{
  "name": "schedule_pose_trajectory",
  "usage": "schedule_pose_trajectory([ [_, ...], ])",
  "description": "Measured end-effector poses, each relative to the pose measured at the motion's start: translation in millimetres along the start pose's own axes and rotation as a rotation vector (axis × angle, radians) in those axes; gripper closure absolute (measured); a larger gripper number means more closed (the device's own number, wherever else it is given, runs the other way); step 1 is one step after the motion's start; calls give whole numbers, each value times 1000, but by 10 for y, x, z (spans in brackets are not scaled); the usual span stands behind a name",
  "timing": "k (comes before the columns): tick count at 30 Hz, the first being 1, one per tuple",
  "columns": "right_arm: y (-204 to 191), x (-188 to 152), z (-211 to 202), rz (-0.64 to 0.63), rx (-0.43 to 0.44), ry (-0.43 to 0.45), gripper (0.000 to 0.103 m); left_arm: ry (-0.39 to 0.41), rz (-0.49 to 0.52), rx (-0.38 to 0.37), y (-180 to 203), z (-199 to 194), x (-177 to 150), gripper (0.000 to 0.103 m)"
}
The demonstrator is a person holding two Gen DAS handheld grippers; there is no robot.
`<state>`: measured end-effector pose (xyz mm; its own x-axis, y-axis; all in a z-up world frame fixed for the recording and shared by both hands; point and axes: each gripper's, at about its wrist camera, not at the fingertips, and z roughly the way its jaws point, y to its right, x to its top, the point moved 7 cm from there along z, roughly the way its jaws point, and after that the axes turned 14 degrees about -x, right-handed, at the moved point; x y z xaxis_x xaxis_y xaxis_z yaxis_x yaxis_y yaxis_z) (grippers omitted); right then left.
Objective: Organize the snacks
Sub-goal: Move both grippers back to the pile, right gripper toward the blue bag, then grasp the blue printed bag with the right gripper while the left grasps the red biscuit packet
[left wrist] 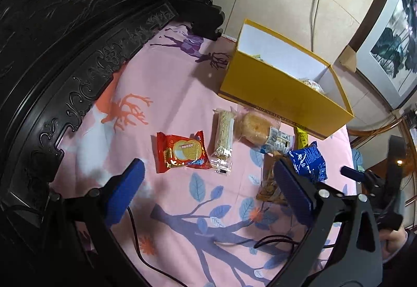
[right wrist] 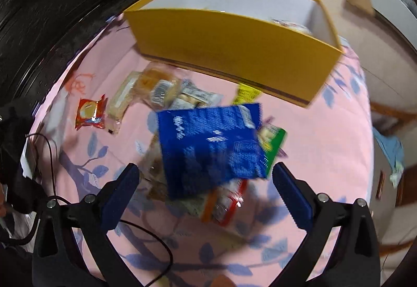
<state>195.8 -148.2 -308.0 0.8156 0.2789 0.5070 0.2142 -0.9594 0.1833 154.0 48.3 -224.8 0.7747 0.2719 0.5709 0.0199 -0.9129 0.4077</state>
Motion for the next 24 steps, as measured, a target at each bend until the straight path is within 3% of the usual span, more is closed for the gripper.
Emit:
schedule_pose_trajectory([
  [6, -94, 135, 349, -154, -82, -31, 1, -6, -37, -6, -85, 16, -18, 2],
  [8, -92, 162, 492, -173, -71, -66, 1, -6, -45, -9, -106, 23, -18, 2],
  [11, -82, 172, 689, -174, -62, -129, 1, -8, -52, -6, -139, 35, -13, 2],
  [18, 12, 160, 775, -118, 15, -170, 2, -12, -78, 11, -245, 53, -1, 2],
  [24, 113, 108, 573, -67, 41, -139, 17, -26, -98, 29, -324, 95, -8, 2],
])
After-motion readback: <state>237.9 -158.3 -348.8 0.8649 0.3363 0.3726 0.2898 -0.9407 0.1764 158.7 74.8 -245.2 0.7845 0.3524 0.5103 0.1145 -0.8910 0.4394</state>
